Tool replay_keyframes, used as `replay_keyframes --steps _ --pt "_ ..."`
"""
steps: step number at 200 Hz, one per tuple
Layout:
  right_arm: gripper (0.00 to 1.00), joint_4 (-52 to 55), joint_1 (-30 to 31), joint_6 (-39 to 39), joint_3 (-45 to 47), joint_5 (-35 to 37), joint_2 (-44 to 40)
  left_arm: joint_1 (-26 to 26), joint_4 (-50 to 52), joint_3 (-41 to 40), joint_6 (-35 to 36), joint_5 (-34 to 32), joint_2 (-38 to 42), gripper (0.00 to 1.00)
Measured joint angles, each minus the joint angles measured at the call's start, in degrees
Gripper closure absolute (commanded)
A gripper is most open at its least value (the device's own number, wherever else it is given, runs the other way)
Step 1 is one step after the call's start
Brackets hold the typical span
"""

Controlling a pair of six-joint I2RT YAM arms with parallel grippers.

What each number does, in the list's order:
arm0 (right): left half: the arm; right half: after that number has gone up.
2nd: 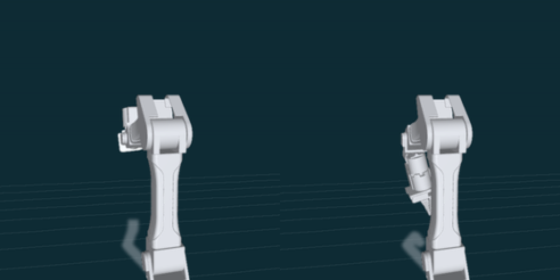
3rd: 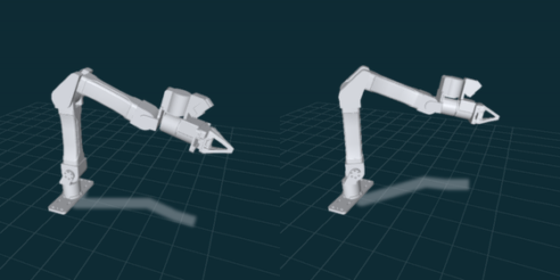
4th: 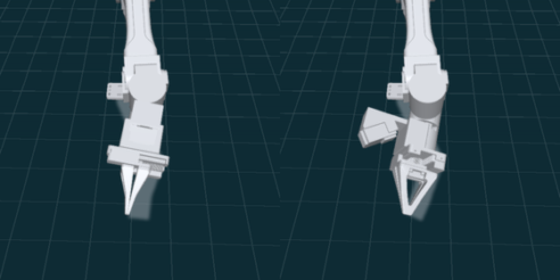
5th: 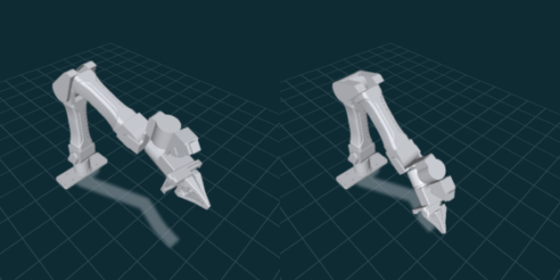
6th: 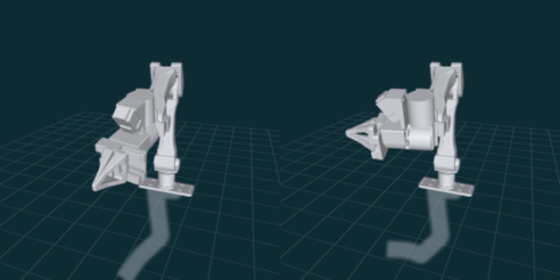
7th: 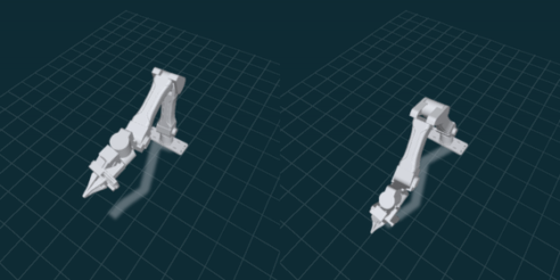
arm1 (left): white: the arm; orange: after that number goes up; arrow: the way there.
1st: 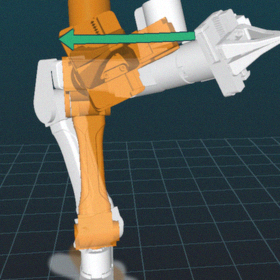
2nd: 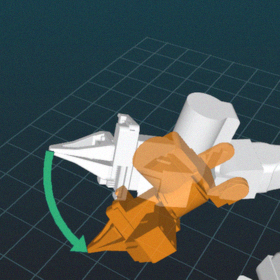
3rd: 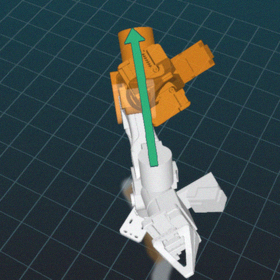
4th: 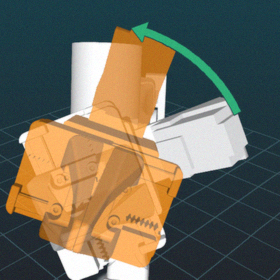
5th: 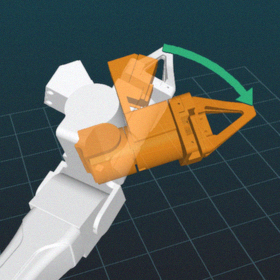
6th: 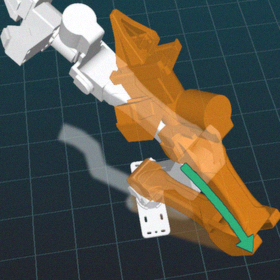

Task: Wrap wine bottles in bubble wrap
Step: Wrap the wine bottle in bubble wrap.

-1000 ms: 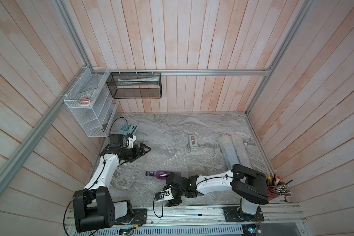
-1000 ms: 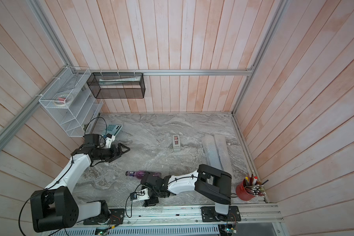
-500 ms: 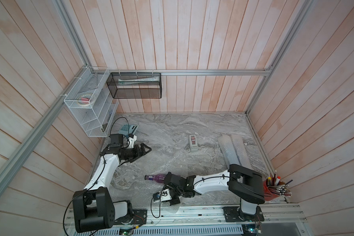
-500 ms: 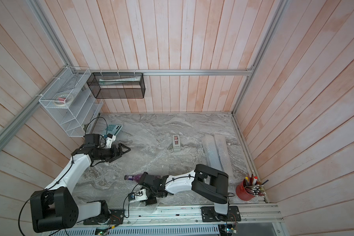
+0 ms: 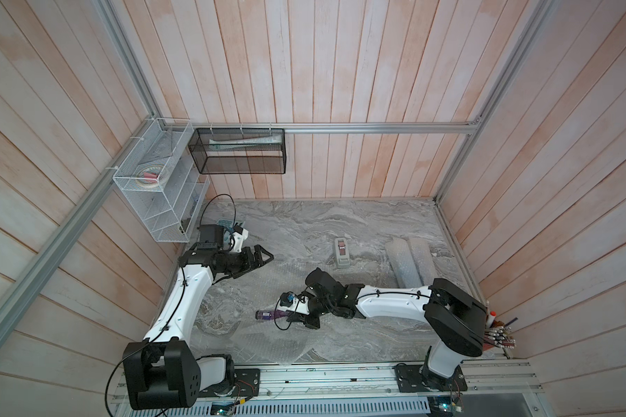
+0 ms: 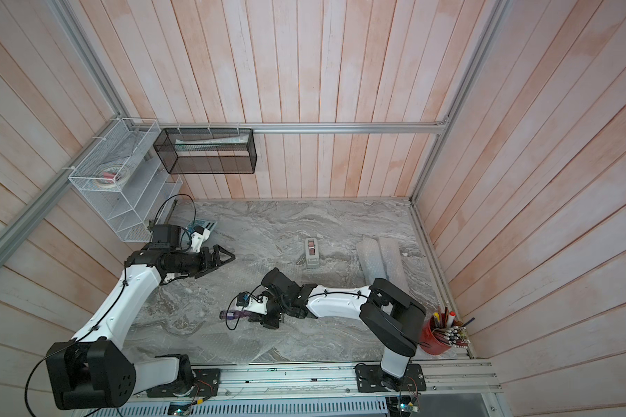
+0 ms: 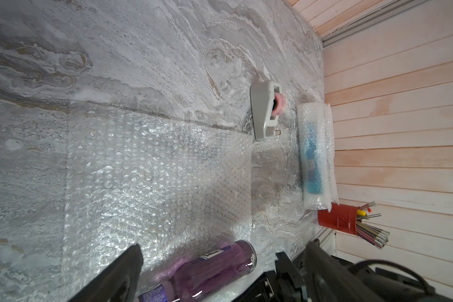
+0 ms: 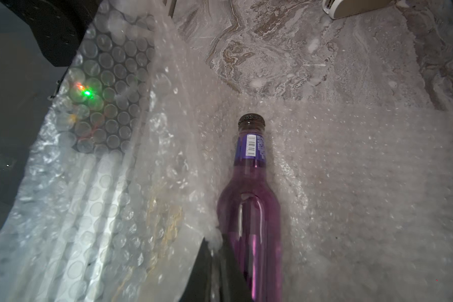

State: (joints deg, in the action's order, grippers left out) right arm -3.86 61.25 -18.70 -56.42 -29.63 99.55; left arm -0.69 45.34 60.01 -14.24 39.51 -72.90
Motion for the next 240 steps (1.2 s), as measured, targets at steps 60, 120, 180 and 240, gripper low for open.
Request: replay_keyframes --steps 60,120,180,240 --pt "0.9 -1.5 -6.4 5.5 -1.0 -8.5 1.6 3.0 5.7 5.9 -2.5 -2.4 0.7 0.02" --pt "0.89 -2.8 -10.4 7.4 -2.8 -14.3 8.8 4.9 14.6 9.4 -7.0 -4.8 2.1 0.15" --pt "0.87 -5.4 -12.3 9.7 -3.4 -17.5 12.0 5.0 25.8 3.3 -13.4 -10.8 9.6 0.37" --pt "0.78 -8.8 -13.7 12.9 -2.8 -18.7 12.5 5.9 19.6 -8.5 -17.6 -8.7 7.2 0.52"
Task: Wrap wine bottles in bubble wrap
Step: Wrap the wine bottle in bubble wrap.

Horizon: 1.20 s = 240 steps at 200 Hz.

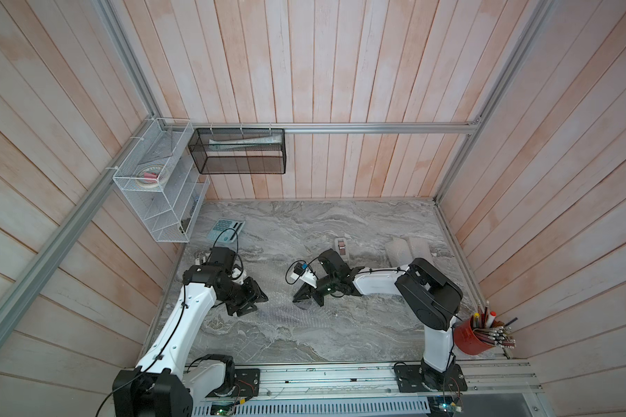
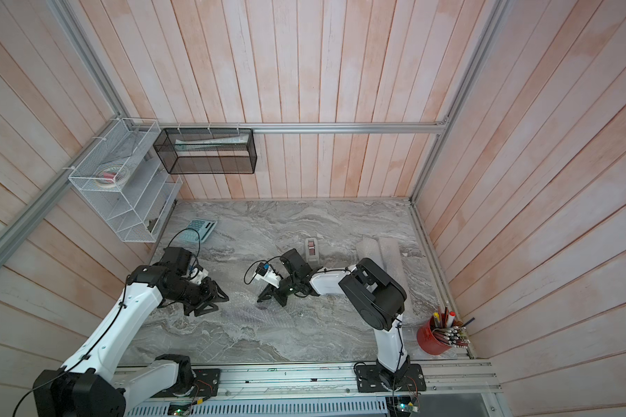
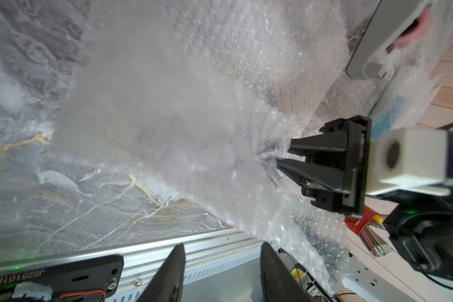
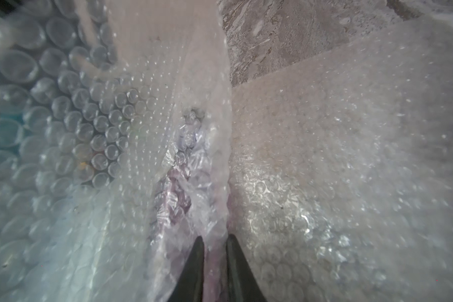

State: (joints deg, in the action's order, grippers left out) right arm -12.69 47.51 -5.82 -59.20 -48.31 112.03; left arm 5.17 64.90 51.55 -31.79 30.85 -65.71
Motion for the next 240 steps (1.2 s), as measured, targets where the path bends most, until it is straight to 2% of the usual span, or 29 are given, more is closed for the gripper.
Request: replay_keyframes --steps 22,70,97,132,157,175,206,240 --pt "0.73 -1.2 -0.8 1.3 0.7 0.0 -0.1 0.8 -5.0 -0.4 0.1 0.4 -4.9 0.52" --pt "0.51 -2.1 -2.9 3.6 2.3 1.7 -4.1 1.4 -12.2 -1.6 2.1 -0.1 -12.9 0.52" --pt "0.45 -1.7 -5.2 3.8 3.8 5.4 -10.0 1.4 -13.8 -1.6 3.7 -2.1 -15.8 0.53" --pt "0.38 2.2 -8.2 1.3 6.2 13.9 -20.7 1.4 -14.8 -2.8 5.0 -3.8 -17.8 0.53" --pt "0.34 4.0 -7.5 0.9 7.0 16.9 -27.0 1.4 -14.8 -3.0 5.9 -4.6 -18.3 0.52" --pt "0.32 2.1 -4.8 1.6 8.1 16.7 -29.9 1.4 -14.8 -3.1 6.3 -4.9 -18.7 0.53" --pt "0.29 -1.9 2.5 3.6 9.5 13.4 -25.5 1.4 -14.8 -3.1 6.8 -5.6 -19.0 0.52" --pt "0.27 -2.3 4.1 5.5 9.5 10.9 -15.0 1.4 -13.8 -3.1 7.2 -6.6 -18.4 0.52"
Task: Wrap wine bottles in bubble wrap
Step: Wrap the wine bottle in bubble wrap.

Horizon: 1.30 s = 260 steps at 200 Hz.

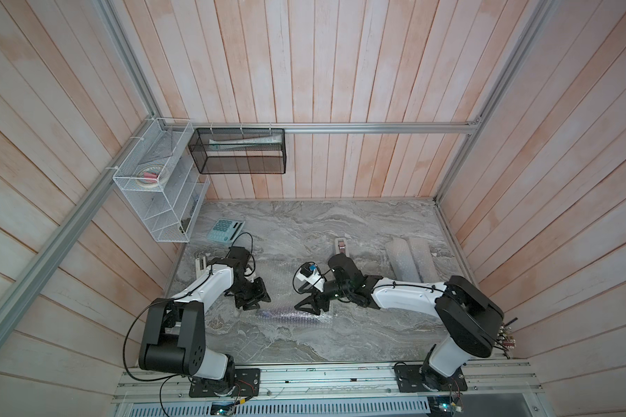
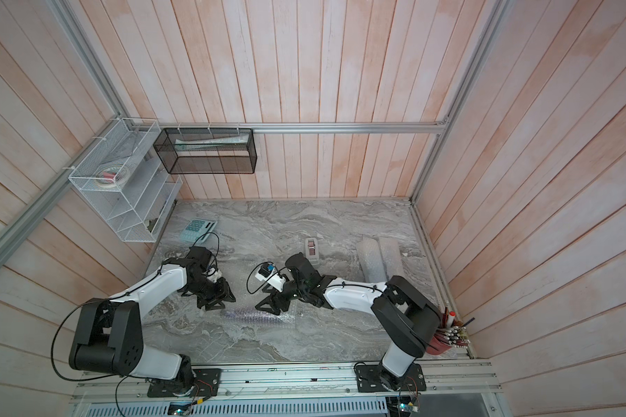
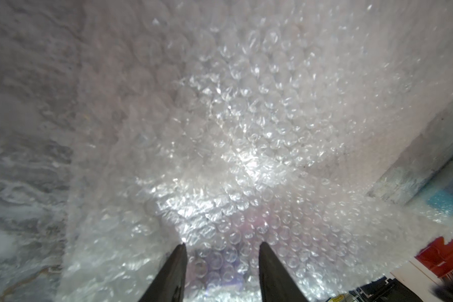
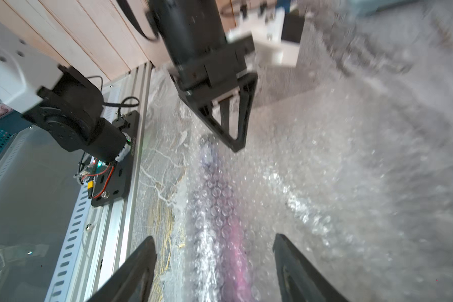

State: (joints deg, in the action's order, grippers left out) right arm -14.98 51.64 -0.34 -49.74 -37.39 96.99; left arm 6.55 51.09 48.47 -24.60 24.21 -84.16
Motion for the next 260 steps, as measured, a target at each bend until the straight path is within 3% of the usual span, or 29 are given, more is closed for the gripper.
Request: replay_keyframes --steps 43,129,260 --pt "0.26 3.3 1.7 -0.6 -0.5 -2.9 5.8 -0.4 2.5 1.7 0.0 -0.5 1.7 0.52" --pt "0.25 5.4 4.2 -3.3 -1.9 -8.4 6.3 -0.2 2.2 5.3 0.0 2.8 0.9 0.52" --pt "0.26 10.0 4.4 -9.6 -5.5 -5.7 11.1 1.1 1.9 5.1 0.4 4.3 -0.6 0.52"
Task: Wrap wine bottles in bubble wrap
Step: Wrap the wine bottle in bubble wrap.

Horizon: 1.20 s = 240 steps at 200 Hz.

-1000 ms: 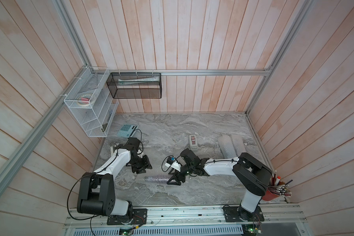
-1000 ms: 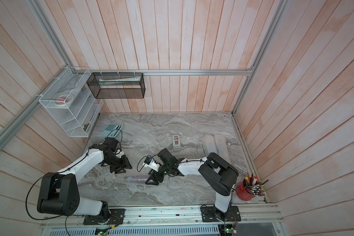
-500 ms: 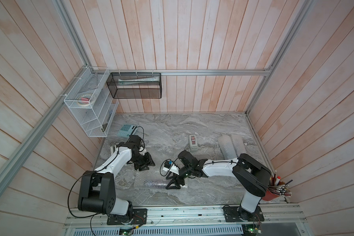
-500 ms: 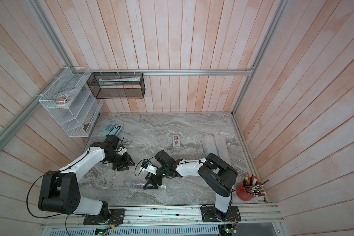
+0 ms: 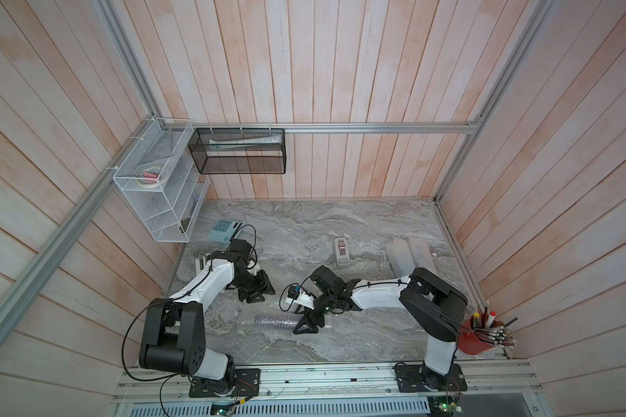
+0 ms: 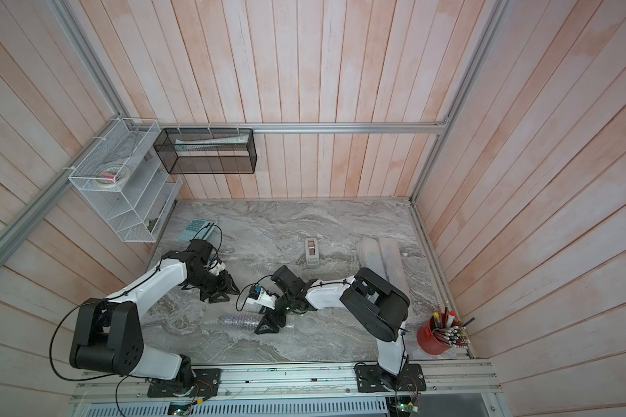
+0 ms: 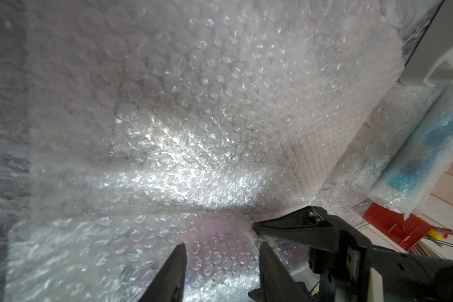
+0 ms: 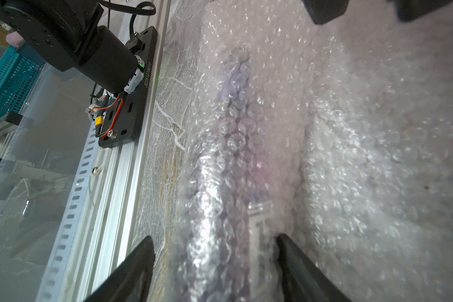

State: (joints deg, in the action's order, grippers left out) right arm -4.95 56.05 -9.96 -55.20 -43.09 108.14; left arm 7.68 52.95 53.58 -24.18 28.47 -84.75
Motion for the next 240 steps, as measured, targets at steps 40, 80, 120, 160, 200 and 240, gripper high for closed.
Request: replay_keyframes --steps 40,80,120,160,200,240 --pt "0.31 2.1 0.0 -1.8 -0.2 0.8 1.2 0.1 0.0 2.6 2.4 0.0 0.7 0.52" --pt "0.43 4.5 -0.6 -2.2 -1.5 -1.3 1.9 0.4 -1.8 6.3 7.3 -1.0 3.0 0.49" --pt "0.46 6.6 -3.0 -2.3 -3.3 -6.8 4.2 0.4 -3.9 6.9 16.1 -3.5 5.5 0.49" --pt "0.47 7.2 -4.0 -2.3 -3.8 -9.2 5.0 0.4 -3.2 6.9 28.4 -3.2 10.9 0.51" --pt "0.47 8.0 -4.9 -2.3 -4.2 -10.9 5.6 0.5 3.7 7.6 40.6 1.9 14.2 0.51" --pt "0.47 8.3 -5.5 -2.2 -4.2 -11.5 5.7 4.1 12.4 7.4 53.5 5.3 15.5 0.41"
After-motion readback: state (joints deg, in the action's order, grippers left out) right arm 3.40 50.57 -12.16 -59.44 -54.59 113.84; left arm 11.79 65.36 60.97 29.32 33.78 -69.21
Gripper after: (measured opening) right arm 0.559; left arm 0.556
